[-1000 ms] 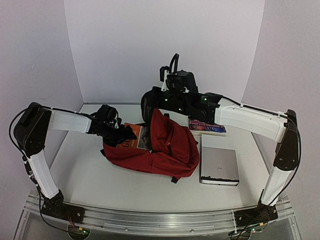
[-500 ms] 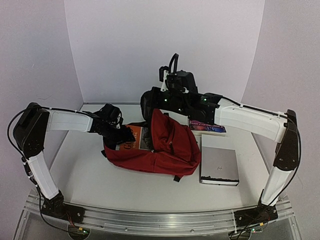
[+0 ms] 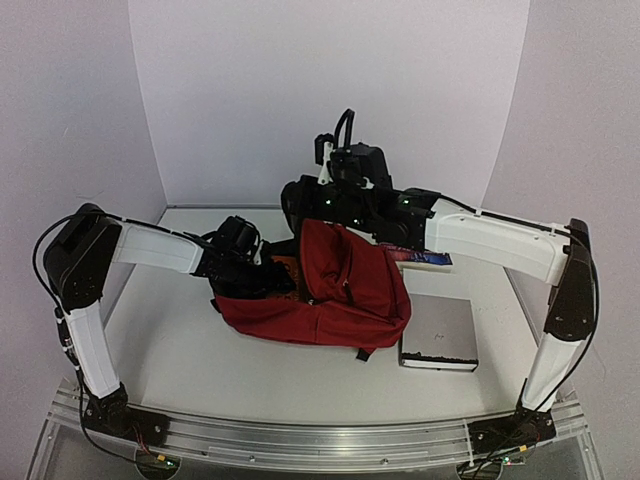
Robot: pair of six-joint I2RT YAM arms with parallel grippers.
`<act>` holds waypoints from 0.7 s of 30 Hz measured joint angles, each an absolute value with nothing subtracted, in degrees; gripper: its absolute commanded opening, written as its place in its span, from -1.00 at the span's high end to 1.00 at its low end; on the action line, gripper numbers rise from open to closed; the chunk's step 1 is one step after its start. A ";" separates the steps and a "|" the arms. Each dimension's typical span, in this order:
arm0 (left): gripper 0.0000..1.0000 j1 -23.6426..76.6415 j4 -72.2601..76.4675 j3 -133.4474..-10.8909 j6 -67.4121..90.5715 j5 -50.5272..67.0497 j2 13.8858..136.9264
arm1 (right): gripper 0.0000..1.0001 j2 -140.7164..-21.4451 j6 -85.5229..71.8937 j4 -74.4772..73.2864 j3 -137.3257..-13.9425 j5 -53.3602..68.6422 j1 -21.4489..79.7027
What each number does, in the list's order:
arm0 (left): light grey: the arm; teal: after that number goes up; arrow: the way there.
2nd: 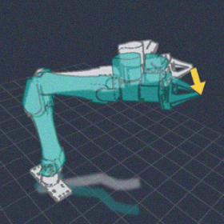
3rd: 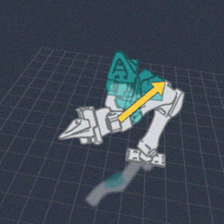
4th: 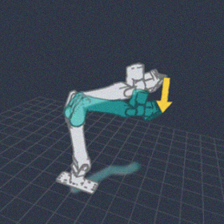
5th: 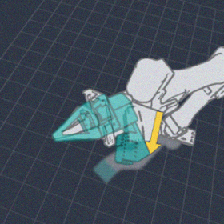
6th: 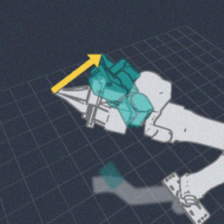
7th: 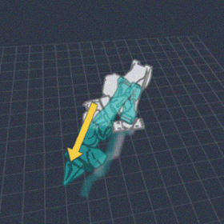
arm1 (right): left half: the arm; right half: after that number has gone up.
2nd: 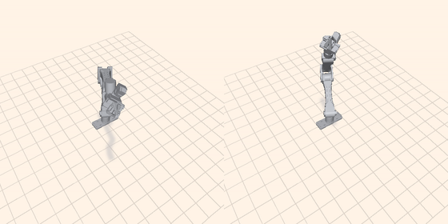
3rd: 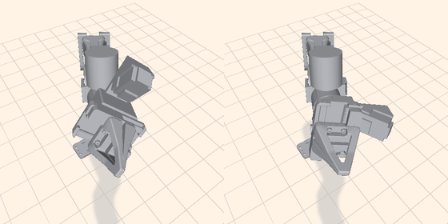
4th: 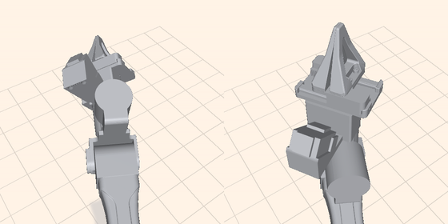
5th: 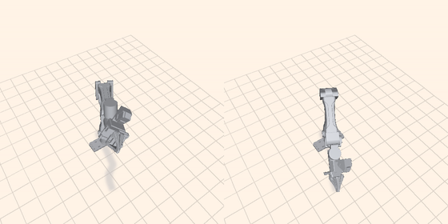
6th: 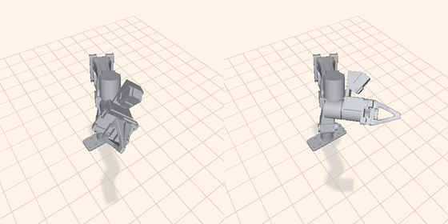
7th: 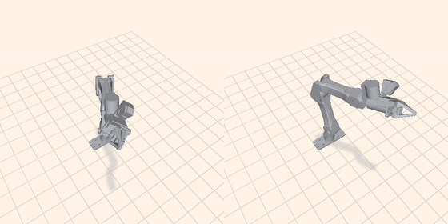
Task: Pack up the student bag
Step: Place the book in the student bag.
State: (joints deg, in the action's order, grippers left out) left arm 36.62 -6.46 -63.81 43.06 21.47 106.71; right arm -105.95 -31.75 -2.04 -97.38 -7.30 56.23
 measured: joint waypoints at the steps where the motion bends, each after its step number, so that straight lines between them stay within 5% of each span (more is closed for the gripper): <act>1: -0.59 36.62 -6.79 -64.04 42.69 21.37 106.67 | 1.00 -105.95 -31.73 -1.96 -97.38 -7.42 56.25; 8: -0.98 35.73 -14.10 -64.49 39.67 16.93 98.57 | 1.00 -104.06 -31.47 0.81 -93.67 -9.70 56.44; 21: -0.99 26.29 -26.47 -59.82 38.79 10.63 74.11 | 1.00 -93.85 -40.02 4.11 -73.13 -12.77 51.50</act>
State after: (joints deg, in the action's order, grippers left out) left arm 26.29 -26.47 -59.82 38.79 10.63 74.11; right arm -93.85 -40.02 4.11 -73.13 -12.77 51.50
